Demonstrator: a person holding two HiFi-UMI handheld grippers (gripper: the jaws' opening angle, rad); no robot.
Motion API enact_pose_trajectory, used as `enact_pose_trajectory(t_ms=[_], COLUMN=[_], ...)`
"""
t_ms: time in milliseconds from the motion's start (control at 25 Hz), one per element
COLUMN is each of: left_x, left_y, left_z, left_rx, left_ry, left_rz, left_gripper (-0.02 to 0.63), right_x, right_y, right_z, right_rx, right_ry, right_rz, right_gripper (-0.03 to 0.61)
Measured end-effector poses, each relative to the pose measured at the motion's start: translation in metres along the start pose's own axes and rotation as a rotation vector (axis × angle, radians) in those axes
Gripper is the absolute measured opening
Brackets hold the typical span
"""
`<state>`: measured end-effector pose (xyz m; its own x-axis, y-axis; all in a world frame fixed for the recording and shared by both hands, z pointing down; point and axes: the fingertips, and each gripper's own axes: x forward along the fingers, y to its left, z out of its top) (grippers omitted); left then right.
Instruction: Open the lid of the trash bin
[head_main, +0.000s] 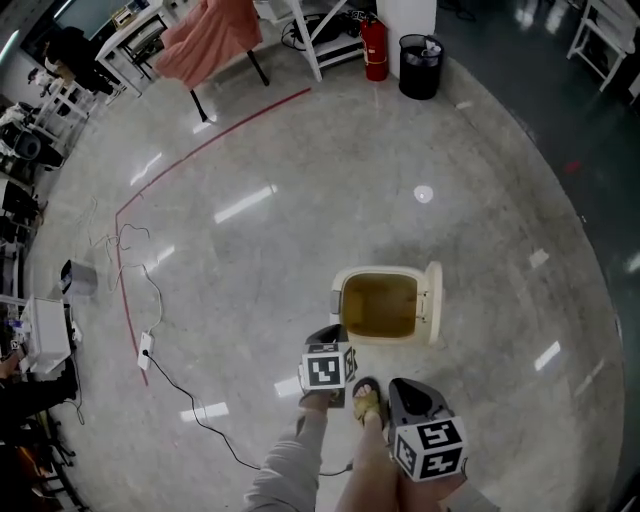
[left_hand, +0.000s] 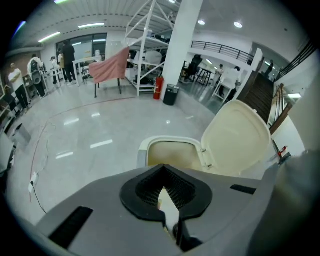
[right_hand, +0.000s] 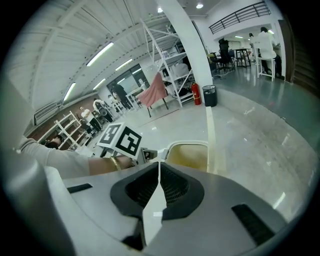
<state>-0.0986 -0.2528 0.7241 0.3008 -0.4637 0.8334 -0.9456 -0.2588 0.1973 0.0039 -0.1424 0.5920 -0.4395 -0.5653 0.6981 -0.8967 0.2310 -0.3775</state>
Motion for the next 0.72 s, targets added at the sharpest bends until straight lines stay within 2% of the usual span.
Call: enact_pose_trajectory(t_ms=[240, 520, 720], left_x=[-0.054, -0.116, -0.161], left_y=[-0.023, -0.063, -0.086], left_z=[0.016, 0.035, 0.050], left_rx=[-0.037, -0.052, -0.095], left_ry=[-0.058, -0.164, -0.263], left_rz=[-0.030, -0.079, -0.122], left_gripper=[0.002, 0.002, 0.002], right_x=[-0.014, -0.034, -0.052], right_y=[-0.009, -0.004, 0.006], right_z=[0.017, 0.052, 0.067], right_rx=[-0.023, -0.134, -0.205], right_ry=[0.001, -0.045, -0.065], right_rz=[-0.003, 0.048, 0.083], right_gripper=[0.006, 0.006, 0.006])
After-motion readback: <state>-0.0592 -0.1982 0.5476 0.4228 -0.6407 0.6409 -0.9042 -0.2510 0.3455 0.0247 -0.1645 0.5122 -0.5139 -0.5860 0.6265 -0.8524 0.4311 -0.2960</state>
